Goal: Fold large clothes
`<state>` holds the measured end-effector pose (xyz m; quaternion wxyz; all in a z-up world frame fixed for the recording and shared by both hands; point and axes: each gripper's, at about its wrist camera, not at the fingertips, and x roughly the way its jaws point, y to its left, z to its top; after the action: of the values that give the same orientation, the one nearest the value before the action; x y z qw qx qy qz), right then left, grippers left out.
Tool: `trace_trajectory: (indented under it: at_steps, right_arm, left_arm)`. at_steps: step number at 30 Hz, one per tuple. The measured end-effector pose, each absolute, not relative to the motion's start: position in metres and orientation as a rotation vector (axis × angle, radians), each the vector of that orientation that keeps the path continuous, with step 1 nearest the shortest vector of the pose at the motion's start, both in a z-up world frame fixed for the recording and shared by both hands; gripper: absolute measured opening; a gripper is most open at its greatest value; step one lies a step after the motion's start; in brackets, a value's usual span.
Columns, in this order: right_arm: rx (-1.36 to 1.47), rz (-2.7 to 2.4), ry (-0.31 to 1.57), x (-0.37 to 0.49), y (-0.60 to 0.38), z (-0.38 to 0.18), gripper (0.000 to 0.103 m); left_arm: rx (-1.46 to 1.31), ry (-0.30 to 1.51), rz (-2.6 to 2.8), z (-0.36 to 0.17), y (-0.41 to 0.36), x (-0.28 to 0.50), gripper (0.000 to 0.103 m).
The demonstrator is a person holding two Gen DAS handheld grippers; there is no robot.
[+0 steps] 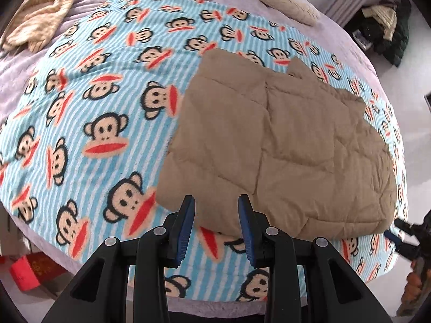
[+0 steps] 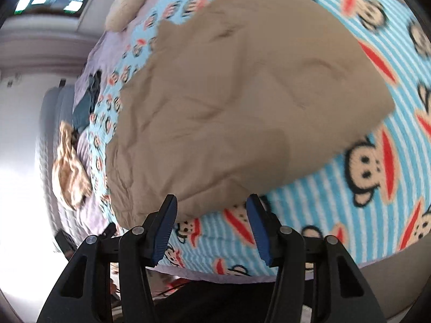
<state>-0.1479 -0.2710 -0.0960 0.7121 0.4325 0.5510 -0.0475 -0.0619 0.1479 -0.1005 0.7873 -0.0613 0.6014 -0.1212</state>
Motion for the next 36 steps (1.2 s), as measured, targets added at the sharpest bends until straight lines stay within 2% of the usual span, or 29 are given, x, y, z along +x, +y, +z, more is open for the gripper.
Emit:
trace_trajectory:
  at_steps: [1, 2, 3, 10, 18, 19, 20, 21, 23, 25, 26, 36]
  right_arm:
    - [0.924, -0.103, 1.229, -0.141, -0.265, -0.091, 0.058]
    - [0.908, -0.101, 1.233, -0.136, -0.261, -0.089, 0.058]
    - [0.896, -0.097, 1.237, -0.133, -0.258, -0.087, 0.058]
    - [0.861, -0.109, 1.289, -0.103, -0.230, -0.090, 0.058]
    - [0.786, -0.127, 1.333, -0.075, -0.205, -0.093, 0.078]
    - [0.767, -0.127, 1.333, -0.071, -0.201, -0.093, 0.078]
    - [0.755, -0.129, 1.333, -0.069, -0.198, -0.093, 0.078]
    - [0.744, -0.131, 1.332, -0.067, -0.195, -0.092, 0.079]
    - [0.719, -0.136, 1.327, -0.061, -0.190, -0.091, 0.080]
    - [0.701, -0.137, 1.327, -0.057, -0.185, -0.091, 0.091]
    - [0.690, -0.135, 1.322, -0.054, -0.181, -0.091, 0.103]
    - [0.608, -0.155, 1.368, -0.031, -0.153, -0.105, 0.103]
  left_arm:
    - [-0.119, 1.301, -0.271, -0.100, 0.145, -0.059, 0.040]
    - [-0.114, 1.299, -0.278, -0.098, 0.143, -0.059, 0.066]
    - [-0.111, 1.288, -0.277, -0.095, 0.143, -0.058, 0.083]
    - [-0.101, 1.289, -0.294, -0.091, 0.146, -0.043, 0.083]
    - [-0.051, 1.313, -0.298, -0.101, 0.142, -0.024, 0.087]
    - [-0.048, 1.315, -0.299, -0.101, 0.142, -0.022, 0.087]
    - [-0.044, 1.320, -0.300, -0.103, 0.142, -0.019, 0.098]
    - [-0.041, 1.323, -0.298, -0.104, 0.142, -0.017, 0.103]
    - [-0.037, 1.324, -0.305, -0.105, 0.142, -0.013, 0.103]
    - [-0.034, 1.328, -0.311, -0.106, 0.142, -0.009, 0.103]
    - [-0.031, 1.330, -0.314, -0.107, 0.143, -0.008, 0.103]
    - [-0.017, 1.359, -0.329, -0.122, 0.148, 0.007, 0.103]
